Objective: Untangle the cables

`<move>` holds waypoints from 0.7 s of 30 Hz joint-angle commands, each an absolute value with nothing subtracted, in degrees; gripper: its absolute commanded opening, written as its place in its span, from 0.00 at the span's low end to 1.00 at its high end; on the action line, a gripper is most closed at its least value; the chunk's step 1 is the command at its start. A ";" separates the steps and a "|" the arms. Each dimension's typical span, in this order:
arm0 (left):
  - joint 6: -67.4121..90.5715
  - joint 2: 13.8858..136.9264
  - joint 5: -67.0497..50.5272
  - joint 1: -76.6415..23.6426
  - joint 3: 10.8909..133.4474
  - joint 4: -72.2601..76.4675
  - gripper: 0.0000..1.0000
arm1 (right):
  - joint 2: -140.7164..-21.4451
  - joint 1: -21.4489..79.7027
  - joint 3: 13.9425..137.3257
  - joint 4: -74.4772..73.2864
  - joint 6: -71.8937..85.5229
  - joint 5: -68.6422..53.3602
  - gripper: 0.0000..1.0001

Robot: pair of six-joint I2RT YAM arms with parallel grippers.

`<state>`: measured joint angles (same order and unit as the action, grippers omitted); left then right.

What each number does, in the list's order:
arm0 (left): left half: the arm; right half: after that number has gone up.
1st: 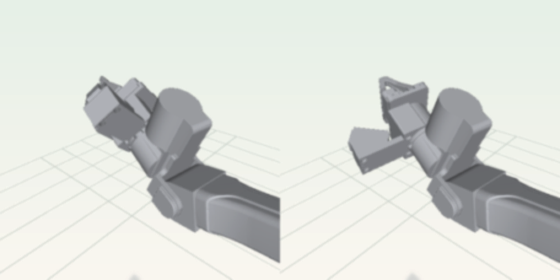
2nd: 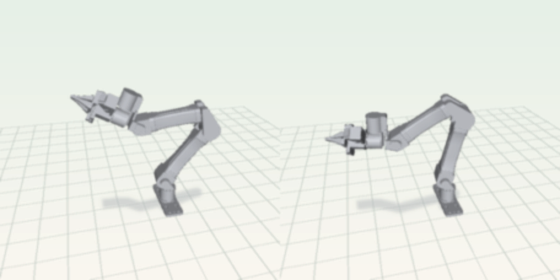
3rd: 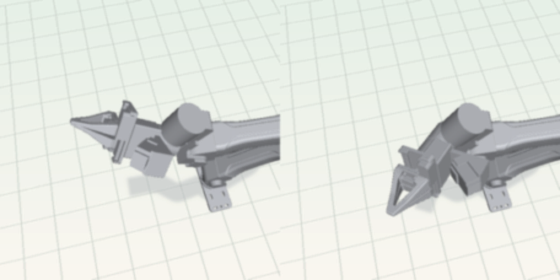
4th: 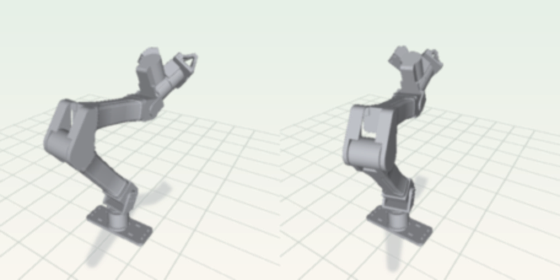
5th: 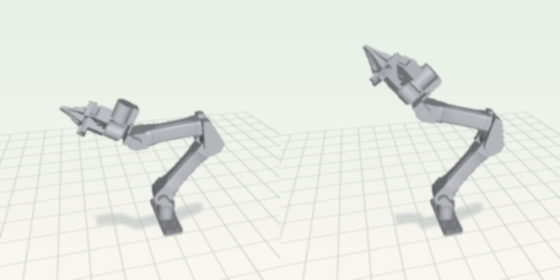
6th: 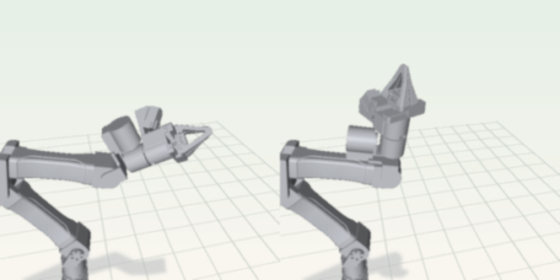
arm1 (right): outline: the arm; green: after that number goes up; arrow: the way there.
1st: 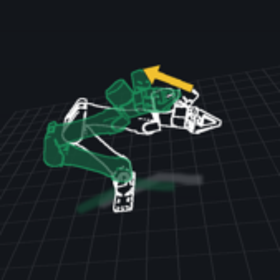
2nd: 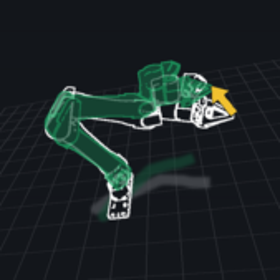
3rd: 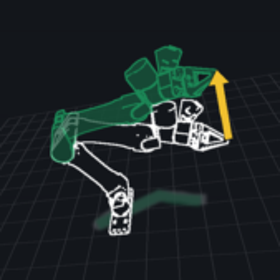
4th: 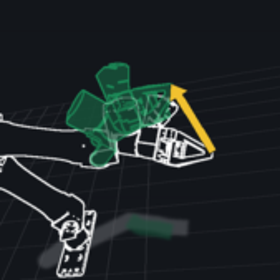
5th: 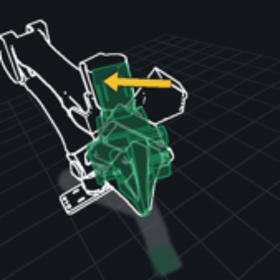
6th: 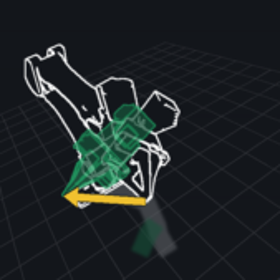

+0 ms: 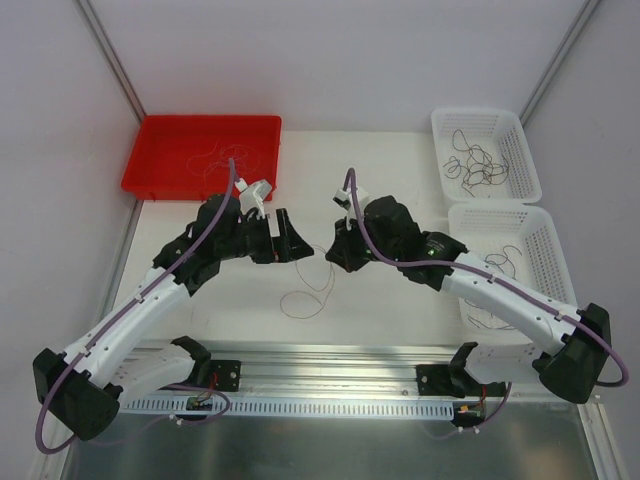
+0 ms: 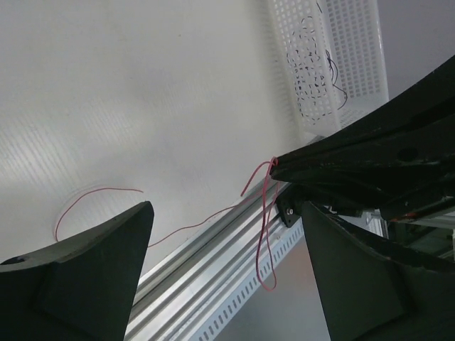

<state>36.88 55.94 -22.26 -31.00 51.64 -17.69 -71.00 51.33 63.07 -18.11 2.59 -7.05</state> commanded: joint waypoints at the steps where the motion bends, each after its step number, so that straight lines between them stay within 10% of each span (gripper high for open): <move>1: 38.93 57.48 -21.98 -32.78 53.70 -14.59 0.86 | -69.87 52.56 65.83 -14.24 0.18 -8.96 0.01; 8: 40.34 59.33 -18.28 -35.59 53.97 -12.66 0.68 | -70.84 54.22 65.83 -12.05 0.88 -9.67 0.01; 17: 40.70 58.36 -16.61 -36.65 52.29 -10.81 0.04 | -71.89 55.02 65.13 -10.20 1.67 -10.37 0.01; 21: 39.29 58.18 -16.26 -36.65 52.12 -10.81 0.00 | -71.46 55.11 64.34 -10.28 1.58 -9.85 0.04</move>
<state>40.88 59.46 -17.96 -36.40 51.70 -12.91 -72.16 54.59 63.33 -13.54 1.67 -8.60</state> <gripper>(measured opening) 0.008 0.028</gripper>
